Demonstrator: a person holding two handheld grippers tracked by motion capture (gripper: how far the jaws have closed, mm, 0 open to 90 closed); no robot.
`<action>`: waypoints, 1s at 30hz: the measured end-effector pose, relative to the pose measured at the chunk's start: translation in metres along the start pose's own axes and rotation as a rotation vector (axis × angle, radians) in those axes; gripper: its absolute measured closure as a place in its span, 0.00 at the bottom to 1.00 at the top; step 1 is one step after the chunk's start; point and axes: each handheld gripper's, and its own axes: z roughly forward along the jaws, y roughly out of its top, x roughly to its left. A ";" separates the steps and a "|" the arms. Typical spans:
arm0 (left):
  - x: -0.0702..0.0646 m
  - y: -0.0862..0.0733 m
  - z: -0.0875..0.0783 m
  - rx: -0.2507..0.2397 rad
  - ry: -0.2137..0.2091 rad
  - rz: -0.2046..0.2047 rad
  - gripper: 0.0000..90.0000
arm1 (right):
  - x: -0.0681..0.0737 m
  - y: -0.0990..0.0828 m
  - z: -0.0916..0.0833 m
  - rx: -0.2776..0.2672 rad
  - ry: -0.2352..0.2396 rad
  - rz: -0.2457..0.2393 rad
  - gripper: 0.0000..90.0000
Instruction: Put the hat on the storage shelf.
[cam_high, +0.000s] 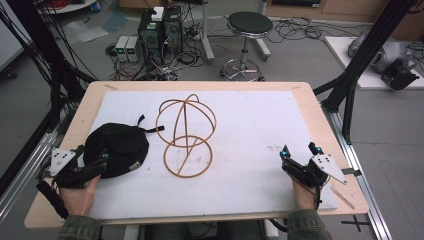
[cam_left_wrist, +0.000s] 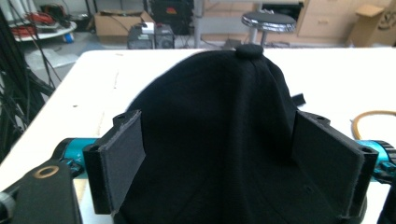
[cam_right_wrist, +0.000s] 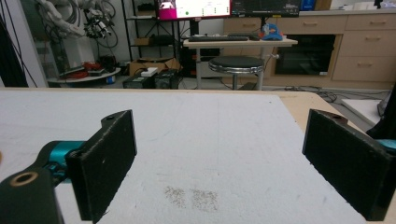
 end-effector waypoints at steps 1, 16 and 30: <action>0.000 0.000 0.000 0.000 0.000 0.000 0.20 | 0.000 0.000 0.000 0.000 0.000 0.000 0.10; -0.002 -0.006 0.008 0.077 -0.009 0.031 0.35 | 0.000 0.000 0.001 0.001 0.012 0.004 0.10; -0.002 -0.007 0.003 0.088 -0.033 -0.011 0.95 | 0.003 -0.002 0.001 -0.001 0.034 -0.012 0.10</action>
